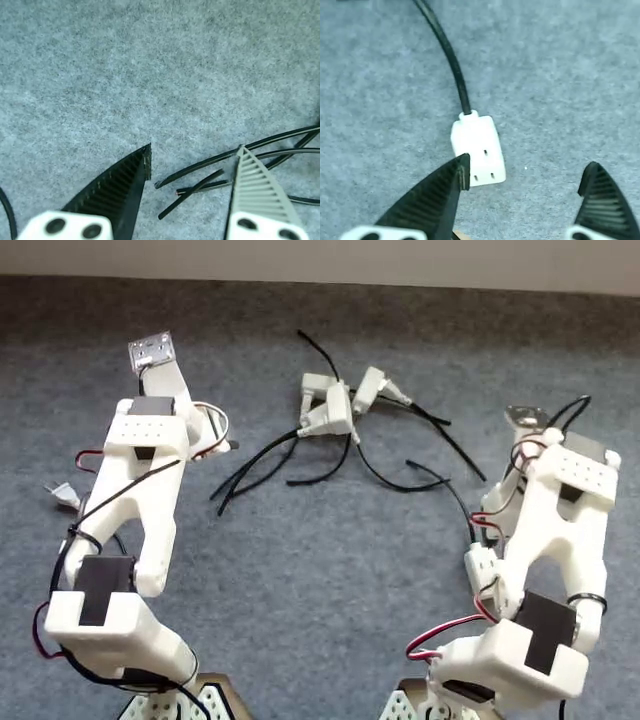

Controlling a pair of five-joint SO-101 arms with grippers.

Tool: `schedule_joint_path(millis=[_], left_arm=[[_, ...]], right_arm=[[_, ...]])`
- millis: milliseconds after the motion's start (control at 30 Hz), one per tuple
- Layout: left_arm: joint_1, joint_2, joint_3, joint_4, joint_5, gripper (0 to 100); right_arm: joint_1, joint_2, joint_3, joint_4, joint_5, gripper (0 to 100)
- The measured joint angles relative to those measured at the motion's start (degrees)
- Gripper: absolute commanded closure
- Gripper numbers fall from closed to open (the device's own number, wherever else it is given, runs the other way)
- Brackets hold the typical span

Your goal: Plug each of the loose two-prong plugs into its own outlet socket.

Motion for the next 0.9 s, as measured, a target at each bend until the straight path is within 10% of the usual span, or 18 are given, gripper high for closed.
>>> schedule_joint_path(millis=[700,900], left_arm=[[-1.1,0.0,9.5,-11.8,9.5,74],[-1.7,0.0,9.5,-11.8,10.4,74]], right_arm=[[-8.8,0.1,21.9,-15.2,-6.5,66.5],[-8.4,-0.9,27.4,-24.1,-6.5,87.9]])
